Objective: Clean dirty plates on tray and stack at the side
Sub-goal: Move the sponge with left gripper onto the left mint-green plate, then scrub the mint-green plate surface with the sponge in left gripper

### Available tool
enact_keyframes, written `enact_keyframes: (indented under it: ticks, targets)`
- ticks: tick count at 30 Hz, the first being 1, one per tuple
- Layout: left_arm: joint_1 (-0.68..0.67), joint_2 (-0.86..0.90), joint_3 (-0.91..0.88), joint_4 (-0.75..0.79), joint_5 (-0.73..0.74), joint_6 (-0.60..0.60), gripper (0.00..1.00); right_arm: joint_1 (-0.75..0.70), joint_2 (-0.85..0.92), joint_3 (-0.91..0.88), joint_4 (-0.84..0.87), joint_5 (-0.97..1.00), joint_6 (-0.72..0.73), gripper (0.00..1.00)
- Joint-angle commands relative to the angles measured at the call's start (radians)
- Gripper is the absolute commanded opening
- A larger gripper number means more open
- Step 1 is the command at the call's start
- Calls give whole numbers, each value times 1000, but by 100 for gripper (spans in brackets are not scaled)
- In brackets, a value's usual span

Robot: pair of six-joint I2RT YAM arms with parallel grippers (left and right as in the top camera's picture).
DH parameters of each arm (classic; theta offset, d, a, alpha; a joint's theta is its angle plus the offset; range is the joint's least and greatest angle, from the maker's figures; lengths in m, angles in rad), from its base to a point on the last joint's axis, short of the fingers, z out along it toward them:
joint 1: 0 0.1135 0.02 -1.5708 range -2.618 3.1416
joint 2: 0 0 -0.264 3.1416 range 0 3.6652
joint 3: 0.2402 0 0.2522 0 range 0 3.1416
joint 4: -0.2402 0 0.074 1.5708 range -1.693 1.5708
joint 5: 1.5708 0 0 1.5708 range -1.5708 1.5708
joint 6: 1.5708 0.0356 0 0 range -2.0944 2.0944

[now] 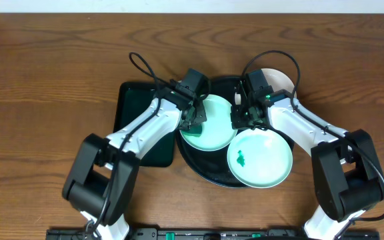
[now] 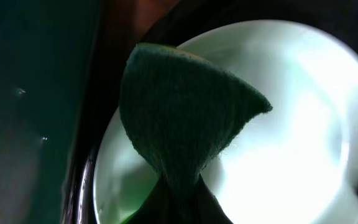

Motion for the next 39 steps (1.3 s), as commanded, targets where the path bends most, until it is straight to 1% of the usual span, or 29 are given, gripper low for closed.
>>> enact_keyframes:
  ticks: [1, 7, 14, 19, 25, 30, 32, 39]
  targets:
    - [-12, 37, 15, 2, -24, -17, 7, 13, 7, -5, 3, -12, -8, 1]
    - [-17, 122, 15, 5, -21, -16, 7, 13, 7, -5, 3, -12, -9, 1]
    - [-22, 193, 15, 3, 75, -11, 7, 13, 7, -5, 3, -12, -9, 1]
    - [-36, 206, 15, -3, 99, -3, 7, 13, 7, -5, 4, -13, -19, 1]
    - [-58, 206, 15, -3, 253, 62, 7, 13, 7, -5, 4, -13, -24, 1]
    - [-61, 205, 16, 13, 378, 66, 7, 13, 7, -5, 4, -13, -23, 1]
    - [-61, 200, 16, 34, 427, 91, 7, 13, 7, -5, 4, -13, -23, 1]
    - [-61, 159, 17, 105, 536, 93, 7, 13, 7, -5, 3, -13, -23, 1]
